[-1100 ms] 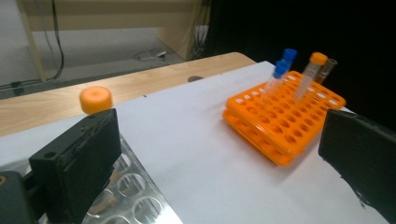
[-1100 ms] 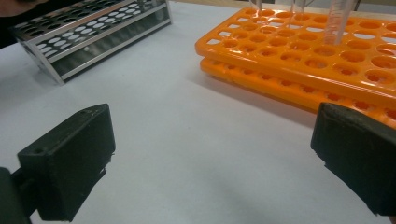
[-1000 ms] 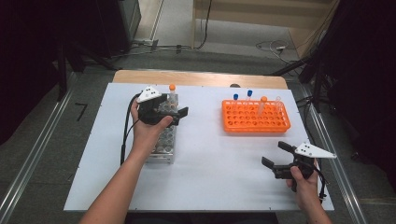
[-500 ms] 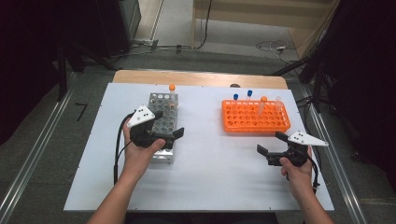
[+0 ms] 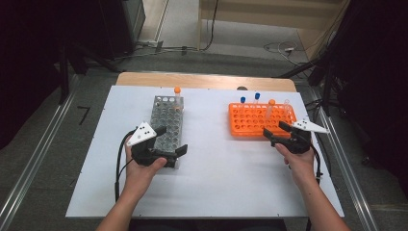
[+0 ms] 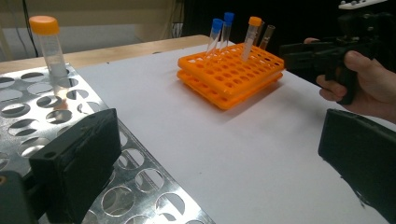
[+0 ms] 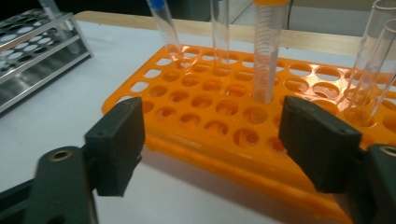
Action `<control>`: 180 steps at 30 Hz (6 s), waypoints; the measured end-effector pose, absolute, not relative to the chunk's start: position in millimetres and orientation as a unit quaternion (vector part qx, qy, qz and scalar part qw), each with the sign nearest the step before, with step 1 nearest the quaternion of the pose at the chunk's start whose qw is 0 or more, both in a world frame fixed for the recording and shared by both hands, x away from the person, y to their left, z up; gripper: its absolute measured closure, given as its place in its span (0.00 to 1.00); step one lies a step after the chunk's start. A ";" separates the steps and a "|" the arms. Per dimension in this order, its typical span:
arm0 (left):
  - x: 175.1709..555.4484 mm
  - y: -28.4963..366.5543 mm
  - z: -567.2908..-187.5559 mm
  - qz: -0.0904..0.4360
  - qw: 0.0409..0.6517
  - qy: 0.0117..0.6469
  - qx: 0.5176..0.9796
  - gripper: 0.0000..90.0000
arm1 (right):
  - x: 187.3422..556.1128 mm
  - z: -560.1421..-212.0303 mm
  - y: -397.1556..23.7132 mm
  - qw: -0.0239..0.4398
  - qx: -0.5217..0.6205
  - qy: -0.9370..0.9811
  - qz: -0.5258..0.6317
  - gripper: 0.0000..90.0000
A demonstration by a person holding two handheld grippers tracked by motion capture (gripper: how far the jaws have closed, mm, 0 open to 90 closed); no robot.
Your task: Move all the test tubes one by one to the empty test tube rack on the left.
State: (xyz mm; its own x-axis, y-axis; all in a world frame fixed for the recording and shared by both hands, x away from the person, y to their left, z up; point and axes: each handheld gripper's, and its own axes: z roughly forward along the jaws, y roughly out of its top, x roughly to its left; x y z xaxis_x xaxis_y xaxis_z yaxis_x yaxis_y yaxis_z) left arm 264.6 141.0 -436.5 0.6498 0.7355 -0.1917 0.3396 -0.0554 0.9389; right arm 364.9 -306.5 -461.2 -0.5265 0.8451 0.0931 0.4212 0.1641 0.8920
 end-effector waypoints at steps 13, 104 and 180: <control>265.1 142.7 -438.6 0.173 0.572 0.384 0.703 0.01 | 403.5 -466.3 -299.2 0.222 0.462 0.732 0.449 0.38; 256.6 71.5 -434.0 0.109 0.593 0.311 0.734 0.28 | 277.8 -451.0 -196.6 0.130 0.286 0.799 0.512 0.81; 335.3 130.1 -395.8 0.197 0.576 0.366 0.703 0.83 | 273.9 -460.0 -325.9 0.155 0.335 0.774 0.514 0.00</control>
